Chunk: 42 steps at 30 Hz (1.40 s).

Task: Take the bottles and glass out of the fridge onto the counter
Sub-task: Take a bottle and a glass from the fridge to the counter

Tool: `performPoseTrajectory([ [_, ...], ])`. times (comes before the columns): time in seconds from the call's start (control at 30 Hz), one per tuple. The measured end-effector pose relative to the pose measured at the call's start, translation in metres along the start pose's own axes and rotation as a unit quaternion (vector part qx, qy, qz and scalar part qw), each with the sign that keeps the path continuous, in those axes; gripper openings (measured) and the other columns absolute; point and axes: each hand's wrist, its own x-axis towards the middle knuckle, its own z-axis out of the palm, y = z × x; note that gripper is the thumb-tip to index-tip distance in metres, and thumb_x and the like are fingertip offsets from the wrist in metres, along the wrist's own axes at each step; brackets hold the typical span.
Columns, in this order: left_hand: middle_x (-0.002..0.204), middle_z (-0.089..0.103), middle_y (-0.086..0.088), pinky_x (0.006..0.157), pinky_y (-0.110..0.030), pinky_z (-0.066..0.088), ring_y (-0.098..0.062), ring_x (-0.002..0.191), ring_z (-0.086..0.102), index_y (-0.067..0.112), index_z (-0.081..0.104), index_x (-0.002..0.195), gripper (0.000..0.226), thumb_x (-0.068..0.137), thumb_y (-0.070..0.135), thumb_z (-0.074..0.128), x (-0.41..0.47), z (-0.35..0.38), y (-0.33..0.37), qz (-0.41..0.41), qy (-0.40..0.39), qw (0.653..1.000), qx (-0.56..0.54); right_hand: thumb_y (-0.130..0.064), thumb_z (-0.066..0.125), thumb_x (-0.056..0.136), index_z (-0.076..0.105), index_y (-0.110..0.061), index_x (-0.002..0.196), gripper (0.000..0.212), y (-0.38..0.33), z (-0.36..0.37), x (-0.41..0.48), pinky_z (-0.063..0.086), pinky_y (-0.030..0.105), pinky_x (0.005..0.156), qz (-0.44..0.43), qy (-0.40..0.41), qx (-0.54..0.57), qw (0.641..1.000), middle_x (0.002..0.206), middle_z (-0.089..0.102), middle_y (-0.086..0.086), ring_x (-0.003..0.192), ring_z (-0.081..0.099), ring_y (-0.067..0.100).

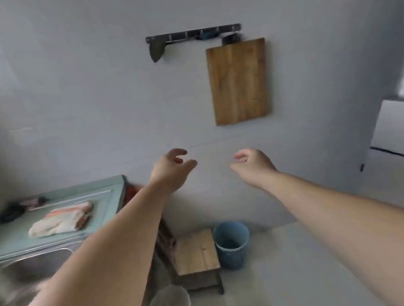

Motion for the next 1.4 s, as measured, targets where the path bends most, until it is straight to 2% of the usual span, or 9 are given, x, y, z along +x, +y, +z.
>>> performPoseTrajectory([
  [0.07, 0.118, 0.062, -0.003, 0.068, -0.023, 0.042, -0.015, 0.073, 0.06, 0.025, 0.058, 0.125, 0.043, 0.085, 0.036, 0.066, 0.0, 0.038, 0.034, 0.029, -0.032, 0.999, -0.007, -0.025, 0.063, 0.083, 0.062, -0.013, 0.121, 0.04, 0.026, -0.05, 0.004, 0.044, 0.028, 0.094, 0.026, 0.051, -0.011, 0.998, 0.123, 0.065, 0.006, 0.114, 0.059, 0.024],
  [0.13, 0.118, 0.061, -0.001, 0.064, -0.022, 0.041, -0.009, 0.069, 0.058, 0.025, 0.057, 0.126, 0.043, 0.085, 0.036, 0.065, -0.001, 0.069, 0.063, 0.049, -0.052, 0.997, -0.009, -0.027, 0.063, 0.084, 0.062, -0.014, 0.122, 0.04, 0.047, -0.094, 0.009, 0.042, 0.026, 0.094, 0.044, 0.089, -0.02, 0.995, 0.124, 0.065, 0.005, 0.116, 0.058, 0.024],
  [0.37, 0.119, 0.061, -0.001, 0.075, -0.025, 0.044, -0.018, 0.091, 0.061, 0.026, 0.056, 0.128, 0.045, 0.085, 0.036, 0.064, 0.008, 0.186, 0.159, 0.083, -0.122, 0.988, -0.053, -0.024, 0.062, 0.084, 0.063, -0.015, 0.119, 0.036, 0.109, -0.215, 0.025, 0.044, 0.025, 0.084, 0.063, 0.138, -0.035, 0.988, 0.12, 0.066, 0.003, 0.108, 0.061, 0.023],
  [0.57, 0.119, 0.058, 0.0, 0.076, -0.026, 0.043, -0.017, 0.093, 0.059, 0.028, 0.056, 0.127, 0.044, 0.085, 0.035, 0.064, 0.007, 0.285, 0.232, 0.113, -0.192, 0.972, -0.071, -0.022, 0.064, 0.083, 0.063, -0.014, 0.119, 0.036, 0.155, -0.317, 0.016, 0.045, 0.03, 0.095, 0.093, 0.201, -0.035, 0.975, 0.116, 0.067, 0.004, 0.11, 0.061, 0.024],
  [0.73, 0.118, 0.059, 0.001, 0.074, -0.027, 0.046, -0.017, 0.097, 0.061, 0.028, 0.058, 0.123, 0.037, 0.086, 0.033, 0.063, 0.001, 0.349, 0.284, 0.16, -0.208, 0.958, -0.114, -0.024, 0.064, 0.081, 0.063, -0.016, 0.117, 0.037, 0.188, -0.385, 0.006, 0.047, 0.031, 0.095, 0.124, 0.263, -0.034, 0.956, 0.111, 0.066, 0.0, 0.107, 0.061, 0.022],
  [0.93, 0.117, 0.058, 0.002, 0.078, -0.027, 0.045, -0.017, 0.103, 0.059, 0.028, 0.058, 0.124, 0.037, 0.088, 0.034, 0.062, 0.008, 0.413, 0.316, 0.181, -0.251, 0.942, -0.132, -0.022, 0.062, 0.083, 0.062, -0.014, 0.119, 0.037, 0.217, -0.433, 0.014, 0.046, 0.028, 0.091, 0.147, 0.318, -0.039, 0.936, 0.114, 0.065, 0.001, 0.105, 0.06, 0.021],
  [1.07, 0.117, 0.057, 0.003, 0.075, -0.026, 0.043, -0.017, 0.1, 0.057, 0.029, 0.057, 0.124, 0.037, 0.088, 0.036, 0.061, 0.043, 0.442, 0.336, 0.193, -0.274, 0.931, -0.142, -0.022, 0.061, 0.084, 0.062, -0.015, 0.118, 0.034, 0.232, -0.454, 0.04, 0.039, 0.023, 0.084, 0.16, 0.346, -0.05, 0.923, 0.106, 0.062, -0.003, 0.103, 0.058, 0.017],
  [1.27, 0.118, 0.058, 0.006, 0.075, -0.025, 0.042, -0.016, 0.1, 0.058, 0.03, 0.058, 0.123, 0.036, 0.088, 0.036, 0.061, 0.124, 0.48, 0.34, 0.203, -0.302, 0.92, -0.144, -0.023, 0.062, 0.083, 0.063, -0.017, 0.115, 0.033, 0.25, -0.46, 0.13, 0.042, 0.024, 0.085, 0.171, 0.376, -0.042, 0.91, 0.103, 0.063, -0.003, 0.097, 0.058, 0.016],
  [1.4, 0.116, 0.058, 0.006, 0.066, -0.022, 0.044, -0.013, 0.088, 0.06, 0.031, 0.058, 0.121, 0.033, 0.088, 0.035, 0.061, 0.195, 0.5, 0.349, 0.215, -0.306, 0.917, -0.138, -0.02, 0.062, 0.082, 0.064, -0.016, 0.112, 0.03, 0.25, -0.462, 0.196, 0.046, 0.03, 0.091, 0.164, 0.396, -0.041, 0.902, 0.101, 0.063, -0.002, 0.102, 0.061, 0.02],
])
